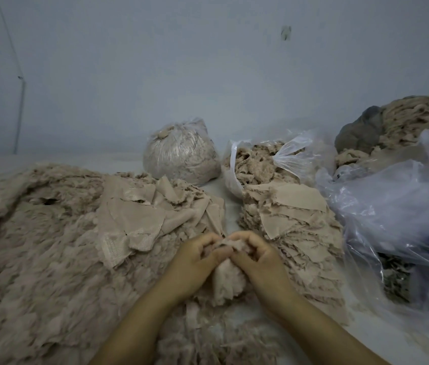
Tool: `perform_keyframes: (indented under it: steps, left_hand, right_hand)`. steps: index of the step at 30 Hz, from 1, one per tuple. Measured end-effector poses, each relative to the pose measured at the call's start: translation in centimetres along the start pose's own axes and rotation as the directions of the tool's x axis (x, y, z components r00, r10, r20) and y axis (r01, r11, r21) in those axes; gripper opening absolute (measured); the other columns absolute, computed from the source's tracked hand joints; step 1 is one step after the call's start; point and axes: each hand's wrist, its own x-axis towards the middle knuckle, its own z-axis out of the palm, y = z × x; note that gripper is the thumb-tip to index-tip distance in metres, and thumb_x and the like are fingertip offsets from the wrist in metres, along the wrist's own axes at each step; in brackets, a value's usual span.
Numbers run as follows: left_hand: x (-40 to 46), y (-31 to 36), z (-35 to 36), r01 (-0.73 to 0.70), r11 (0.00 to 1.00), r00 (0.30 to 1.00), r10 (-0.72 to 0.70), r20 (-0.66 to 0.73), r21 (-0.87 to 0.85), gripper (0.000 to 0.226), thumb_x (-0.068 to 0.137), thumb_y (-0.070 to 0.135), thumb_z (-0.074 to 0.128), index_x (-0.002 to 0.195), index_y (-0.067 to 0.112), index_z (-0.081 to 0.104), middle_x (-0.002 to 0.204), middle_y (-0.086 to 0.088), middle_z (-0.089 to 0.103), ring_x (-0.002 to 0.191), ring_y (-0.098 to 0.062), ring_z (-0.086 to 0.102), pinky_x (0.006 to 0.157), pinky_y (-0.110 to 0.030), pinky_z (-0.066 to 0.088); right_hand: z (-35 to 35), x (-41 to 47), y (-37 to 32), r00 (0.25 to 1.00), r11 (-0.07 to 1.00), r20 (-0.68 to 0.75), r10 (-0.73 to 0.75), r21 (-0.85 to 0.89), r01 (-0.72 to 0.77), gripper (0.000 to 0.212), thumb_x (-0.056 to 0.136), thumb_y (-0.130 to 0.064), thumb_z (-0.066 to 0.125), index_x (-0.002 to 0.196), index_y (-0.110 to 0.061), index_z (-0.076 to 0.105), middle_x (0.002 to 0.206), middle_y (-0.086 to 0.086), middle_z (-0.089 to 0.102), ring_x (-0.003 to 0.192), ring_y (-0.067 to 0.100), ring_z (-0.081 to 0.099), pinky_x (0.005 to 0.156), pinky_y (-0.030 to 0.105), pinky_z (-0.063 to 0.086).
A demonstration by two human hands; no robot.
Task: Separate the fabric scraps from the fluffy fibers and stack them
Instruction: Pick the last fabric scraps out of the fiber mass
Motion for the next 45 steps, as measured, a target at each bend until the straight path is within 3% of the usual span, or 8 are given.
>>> perform_keyframes:
  steps: [8, 11, 15, 26, 32, 36, 39, 45]
  left_hand:
    - [1.1, -0.8, -1.1, 0.043, 0.956, 0.859, -0.184, -0.478, -0.290, 0.030, 0.098, 0.020, 0.049, 0.078, -0.003, 0.057, 0.070, -0.014, 0.054, 0.067, -0.021, 0.047, 0.062, -0.033, 0.037]
    - [0.8, -0.5, -1.6, 0.039, 0.956, 0.903, -0.158, -0.400, -0.290, 0.029, 0.096, 0.024, 0.050, 0.083, 0.001, 0.061, 0.073, -0.014, 0.060, 0.066, -0.021, 0.053, 0.063, -0.034, 0.041]
    - [0.4, 0.3, 0.2, -0.012, 0.965, 0.968, -0.054, -0.244, -0.263, 0.033, 0.087, 0.029, 0.056, 0.080, -0.002, 0.061, 0.072, -0.017, 0.061, 0.066, -0.022, 0.053, 0.062, -0.036, 0.042]
    - [1.3, -1.7, -1.9, 0.130, 0.862, 0.763, -0.403, -0.506, -0.490, 0.022, 0.099, 0.012, 0.044, 0.081, 0.009, 0.055, 0.082, -0.013, 0.054, 0.075, -0.025, 0.047, 0.067, -0.036, 0.038]
    - [1.1, -1.2, -2.8, 0.180, 0.809, 0.809, -0.445, -0.383, -0.560, 0.022, 0.096, 0.014, 0.049, 0.080, 0.009, 0.062, 0.077, -0.013, 0.067, 0.070, -0.025, 0.060, 0.067, -0.035, 0.047]
    - [0.6, -0.5, -1.3, 0.198, 0.943, 0.944, -0.258, -0.208, -0.269, 0.026, 0.094, 0.021, 0.054, 0.074, 0.010, 0.066, 0.070, -0.005, 0.064, 0.067, -0.016, 0.056, 0.065, -0.028, 0.045]
    - [0.4, -0.3, 0.1, 0.138, 0.979, 0.980, -0.158, -0.125, -0.152, 0.032, 0.092, 0.024, 0.057, 0.062, 0.018, 0.064, 0.059, 0.005, 0.056, 0.057, -0.007, 0.048, 0.055, -0.022, 0.040]
    - [0.6, -1.2, 1.1, 0.099, 0.995, 0.974, -0.097, -0.206, -0.003, 0.033, 0.091, 0.028, 0.059, 0.071, 0.002, 0.059, 0.047, 0.013, 0.048, 0.045, -0.001, 0.040, 0.048, -0.016, 0.033]
  right_hand:
    - [-0.4, 0.2, 0.8, 0.968, 0.959, -0.025, 0.251, -0.127, -0.252, 0.020, 0.085, 0.012, 0.051, 0.082, -0.005, 0.061, 0.064, 0.007, 0.059, 0.047, 0.012, 0.051, 0.047, 0.020, 0.043]
    - [-0.4, 0.4, 0.5, 0.956, 0.956, 0.033, 0.293, 0.001, -0.293, 0.008, 0.091, -0.004, 0.056, 0.089, -0.004, 0.064, 0.066, 0.007, 0.065, 0.047, 0.013, 0.054, 0.043, 0.021, 0.044]
    - [0.3, 0.2, 0.1, 0.867, 0.863, 0.259, 0.425, 0.172, -0.475, 0.042, 0.078, -0.049, 0.064, 0.094, -0.010, 0.067, 0.076, 0.011, 0.066, 0.056, 0.017, 0.061, 0.047, 0.024, 0.050]
    - [0.1, 0.0, 1.0, 0.902, 0.901, 0.067, 0.426, 0.061, -0.430, 0.012, 0.089, 0.001, 0.061, 0.076, 0.002, 0.062, 0.053, 0.007, 0.062, 0.038, 0.009, 0.052, 0.039, 0.018, 0.046]
    - [-1.1, -0.8, -0.5, 0.791, 0.844, 0.346, 0.504, -0.393, -0.366, 0.012, 0.081, -0.031, 0.073, 0.075, -0.020, 0.075, 0.068, 0.003, 0.069, 0.038, 0.006, 0.055, 0.037, 0.017, 0.044]
    - [-1.1, 0.2, -0.6, 0.988, 0.804, 0.070, 0.140, -0.590, -0.072, 0.039, 0.064, -0.064, 0.074, 0.081, -0.029, 0.067, 0.071, -0.013, 0.062, 0.060, -0.003, 0.053, 0.055, 0.017, 0.043]
    - [-0.4, 0.2, 0.4, 0.998, 0.870, 0.064, -0.029, -0.490, 0.057, 0.024, 0.078, -0.045, 0.073, 0.068, -0.034, 0.055, 0.064, -0.016, 0.057, 0.056, -0.003, 0.048, 0.054, 0.014, 0.036]
    - [-0.8, 1.1, 1.3, 0.921, 0.999, -0.387, -0.051, -0.034, 0.041, 0.034, 0.098, -0.024, 0.050, 0.066, -0.015, 0.049, 0.051, -0.011, 0.044, 0.050, 0.007, 0.039, 0.045, 0.017, 0.035]
